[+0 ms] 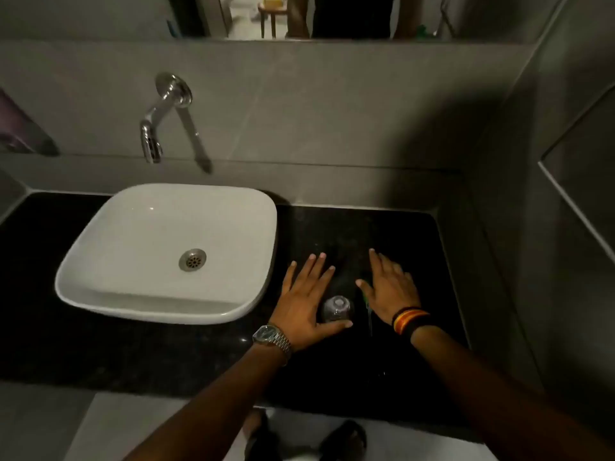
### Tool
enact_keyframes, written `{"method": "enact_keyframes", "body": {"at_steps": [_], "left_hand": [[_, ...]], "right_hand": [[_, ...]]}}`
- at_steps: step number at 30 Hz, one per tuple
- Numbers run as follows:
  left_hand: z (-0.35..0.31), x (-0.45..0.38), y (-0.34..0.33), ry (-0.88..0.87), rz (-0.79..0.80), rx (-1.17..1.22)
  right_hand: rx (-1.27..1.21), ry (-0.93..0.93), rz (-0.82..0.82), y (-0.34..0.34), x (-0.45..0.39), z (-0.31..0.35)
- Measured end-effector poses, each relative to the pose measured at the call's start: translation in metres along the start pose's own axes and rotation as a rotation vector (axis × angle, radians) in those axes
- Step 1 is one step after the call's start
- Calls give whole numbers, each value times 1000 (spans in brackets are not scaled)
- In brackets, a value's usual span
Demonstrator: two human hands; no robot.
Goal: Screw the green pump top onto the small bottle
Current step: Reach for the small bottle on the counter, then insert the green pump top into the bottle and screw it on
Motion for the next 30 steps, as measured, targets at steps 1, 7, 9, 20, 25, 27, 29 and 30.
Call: {"method": "enact_keyframes", "body": {"at_steps": [1, 7, 9, 20, 25, 27, 29, 30], "left_hand": [[1, 1, -7, -10, 21, 3], [8, 5, -29, 85, -36, 181], [11, 4, -30, 105, -47, 191], [9, 6, -22, 209, 3, 249], [10, 6, -24, 194, -22, 229], [11, 6, -25, 191, -20, 215], [11, 7, -26, 192, -15, 206], [11, 7, -26, 192, -14, 205]], "right_hand": [[-31, -47, 44, -7, -1, -4], [-167, -377, 275, -30, -11, -14], [-191, -422, 292, -32, -16, -12], [-936, -274, -261, 108, 30, 2], [-1086, -226, -372, 129, 60, 14], [-1073, -222, -408, 117, 64, 20], [-1007, -184, -408, 104, 66, 27], [-987, -168, -393, 97, 67, 29]]}}
Point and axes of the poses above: each hand's wrist, its own x-axis away from the middle knuckle, its own y-axis out of the back of the hand, z = x × y, the point moved 4 cm from there along -x, towards the middle knuckle, and after that the axes turned 10 degrees about -z, right-handed, at the moved point
